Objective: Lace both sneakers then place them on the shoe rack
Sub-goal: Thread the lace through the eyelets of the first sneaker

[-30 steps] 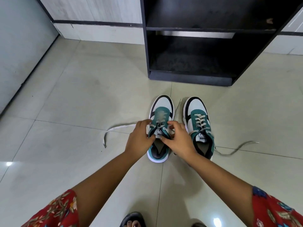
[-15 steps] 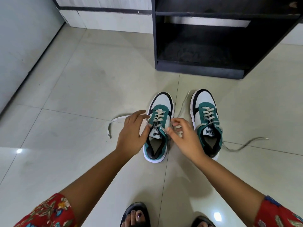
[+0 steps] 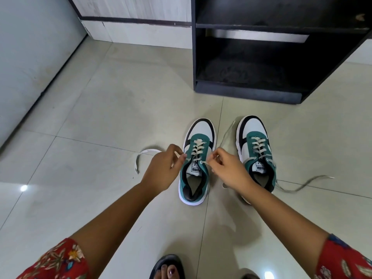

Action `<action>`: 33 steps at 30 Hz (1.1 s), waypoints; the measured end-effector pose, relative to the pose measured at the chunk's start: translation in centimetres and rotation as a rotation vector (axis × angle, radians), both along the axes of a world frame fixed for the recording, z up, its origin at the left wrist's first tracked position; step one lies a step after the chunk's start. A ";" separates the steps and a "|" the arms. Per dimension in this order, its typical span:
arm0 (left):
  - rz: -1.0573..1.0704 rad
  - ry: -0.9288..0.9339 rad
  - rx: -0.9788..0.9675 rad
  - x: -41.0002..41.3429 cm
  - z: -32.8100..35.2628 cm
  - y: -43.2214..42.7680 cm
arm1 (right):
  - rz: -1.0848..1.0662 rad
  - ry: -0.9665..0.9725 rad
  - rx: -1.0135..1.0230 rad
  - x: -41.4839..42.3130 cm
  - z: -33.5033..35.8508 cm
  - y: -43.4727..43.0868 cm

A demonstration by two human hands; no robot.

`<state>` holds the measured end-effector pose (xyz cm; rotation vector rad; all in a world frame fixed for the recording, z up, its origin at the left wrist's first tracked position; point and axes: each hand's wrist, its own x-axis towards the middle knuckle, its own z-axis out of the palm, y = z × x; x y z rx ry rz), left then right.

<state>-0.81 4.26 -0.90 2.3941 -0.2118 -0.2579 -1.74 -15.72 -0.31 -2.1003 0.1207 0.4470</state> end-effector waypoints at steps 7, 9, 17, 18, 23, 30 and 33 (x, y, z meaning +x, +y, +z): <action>0.259 0.112 -0.150 1.2 -0.1 -2.5 | -0.250 0.052 0.239 1.0 -1.4 2.3; 0.359 0.166 -0.267 1.2 -0.5 -2.6 | -0.403 0.152 0.384 0.9 -2.1 2.2; 0.566 0.295 -0.483 0.5 -2.2 -1.4 | -0.396 0.106 0.126 0.5 -2.8 0.7; 0.571 0.302 -0.484 0.5 -2.4 -1.2 | -0.380 0.096 0.113 0.5 -2.7 0.5; 0.539 0.298 -0.486 1.1 -2.7 -0.5 | -0.356 0.066 0.153 0.3 -2.7 0.1; 0.418 0.208 0.021 -0.1 -3.2 -0.5 | -0.155 0.053 0.014 0.0 -2.3 -0.2; 0.590 0.140 -0.033 -1.6 -2.5 -1.1 | -0.072 -0.221 -0.173 -0.6 -1.2 -0.7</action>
